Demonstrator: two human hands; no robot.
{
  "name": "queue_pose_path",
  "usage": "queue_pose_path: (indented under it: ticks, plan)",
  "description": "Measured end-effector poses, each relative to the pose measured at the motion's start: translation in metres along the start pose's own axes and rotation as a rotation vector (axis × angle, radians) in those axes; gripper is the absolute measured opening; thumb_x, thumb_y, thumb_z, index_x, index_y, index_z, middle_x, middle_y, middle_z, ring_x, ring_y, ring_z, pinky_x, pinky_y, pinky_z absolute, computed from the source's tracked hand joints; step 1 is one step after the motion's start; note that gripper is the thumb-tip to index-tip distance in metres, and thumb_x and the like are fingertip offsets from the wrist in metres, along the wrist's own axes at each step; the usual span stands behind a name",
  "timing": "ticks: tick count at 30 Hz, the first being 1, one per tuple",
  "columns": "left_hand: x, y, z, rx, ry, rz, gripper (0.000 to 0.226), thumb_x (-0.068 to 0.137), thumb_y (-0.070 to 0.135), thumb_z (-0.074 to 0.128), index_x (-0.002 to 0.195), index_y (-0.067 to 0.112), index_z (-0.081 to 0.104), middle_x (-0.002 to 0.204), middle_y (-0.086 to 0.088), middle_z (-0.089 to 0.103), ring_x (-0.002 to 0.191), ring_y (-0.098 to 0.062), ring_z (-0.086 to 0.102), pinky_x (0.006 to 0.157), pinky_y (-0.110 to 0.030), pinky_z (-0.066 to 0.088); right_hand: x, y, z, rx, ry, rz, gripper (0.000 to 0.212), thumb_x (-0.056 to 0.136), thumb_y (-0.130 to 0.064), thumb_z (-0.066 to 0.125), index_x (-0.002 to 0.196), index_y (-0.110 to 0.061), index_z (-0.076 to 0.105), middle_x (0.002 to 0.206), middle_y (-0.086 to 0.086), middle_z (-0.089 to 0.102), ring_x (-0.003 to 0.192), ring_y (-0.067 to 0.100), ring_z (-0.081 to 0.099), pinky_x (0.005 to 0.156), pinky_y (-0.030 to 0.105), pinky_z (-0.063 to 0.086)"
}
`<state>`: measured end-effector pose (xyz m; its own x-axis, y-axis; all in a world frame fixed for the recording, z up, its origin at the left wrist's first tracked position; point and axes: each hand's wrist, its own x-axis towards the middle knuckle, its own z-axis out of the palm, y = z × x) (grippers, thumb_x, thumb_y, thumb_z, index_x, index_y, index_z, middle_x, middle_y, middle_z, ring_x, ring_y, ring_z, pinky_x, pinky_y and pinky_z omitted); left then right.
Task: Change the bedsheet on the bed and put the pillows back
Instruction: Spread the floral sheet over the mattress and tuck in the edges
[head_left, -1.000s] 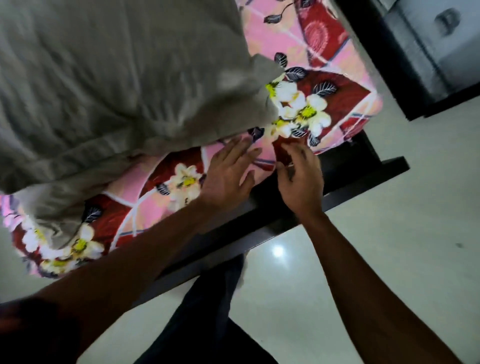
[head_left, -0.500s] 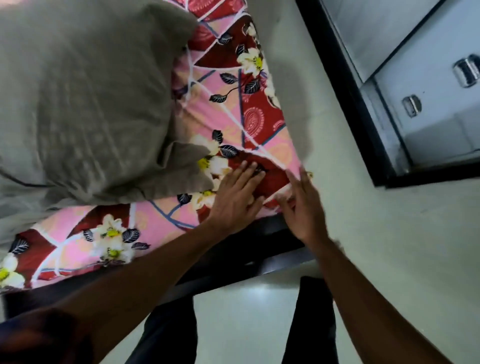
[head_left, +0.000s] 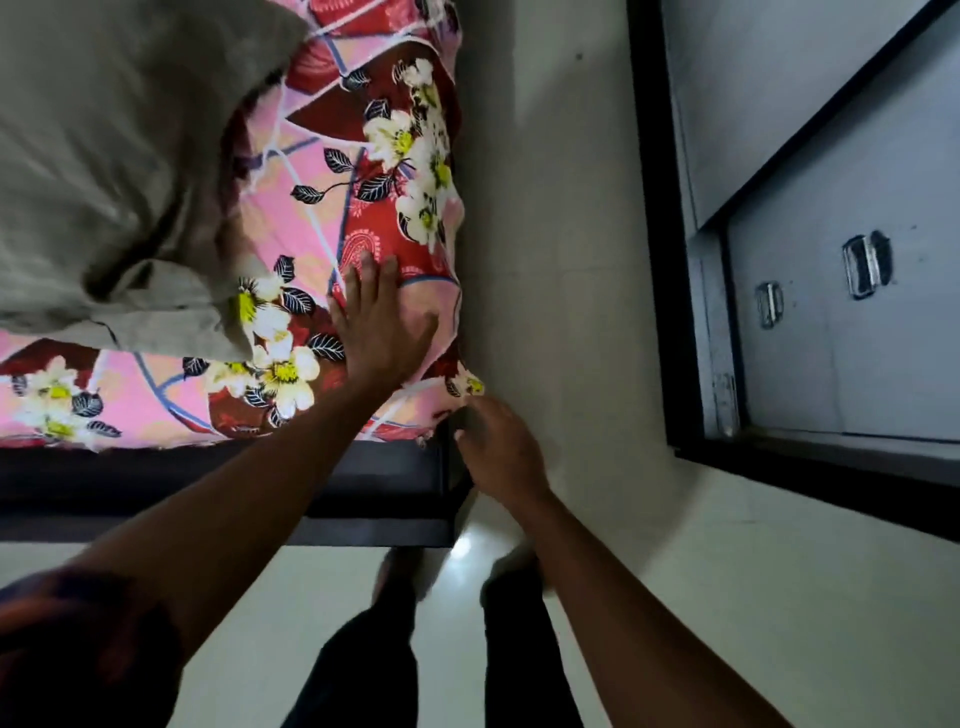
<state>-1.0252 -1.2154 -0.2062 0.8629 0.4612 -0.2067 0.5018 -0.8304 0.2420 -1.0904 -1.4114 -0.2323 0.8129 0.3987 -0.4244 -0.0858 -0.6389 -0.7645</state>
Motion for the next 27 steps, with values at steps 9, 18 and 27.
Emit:
queue_pose_path:
  ticks: [9,18,27]
  plan:
    - [-0.135,0.024,0.037,-0.236,0.069,0.471,0.035,0.090,0.019,0.065,0.123,0.007,0.065,0.130,-0.012,0.059,0.118,-0.028,0.053,0.099,-0.039,0.043,0.049,0.021,-0.040,-0.151,-0.219,0.079,0.029,0.092,-0.023,0.061,0.118,-0.013,0.069,0.121,0.013,0.067,0.112,0.032,0.062,0.095,0.038,0.049]
    - [-0.156,0.016,0.074,-0.286,-0.280,-0.070,0.061,0.092,0.051,0.032,0.139,0.018,0.052,0.147,-0.002,0.051,0.133,-0.027,0.046,0.109,-0.041,0.041,0.095,0.019,-0.019,-0.707,-0.512,-0.526,0.051,0.075,-0.023,0.067,0.125,-0.020,0.063,0.129,0.003,0.063,0.118,0.028,0.060,0.078,0.041,0.053]
    - [-0.144,0.026,0.099,-0.266,-0.207,-0.095,0.060,0.092,0.037,0.044,0.140,0.001,0.050,0.144,-0.018,0.052,0.133,-0.038,0.047,0.110,-0.052,0.039,0.114,0.029,-0.023,-0.776,-0.579,-0.677,0.069,0.071,-0.039,0.042,0.135,-0.022,0.061,0.149,0.004,0.052,0.135,0.027,0.052,0.086,0.040,0.049]
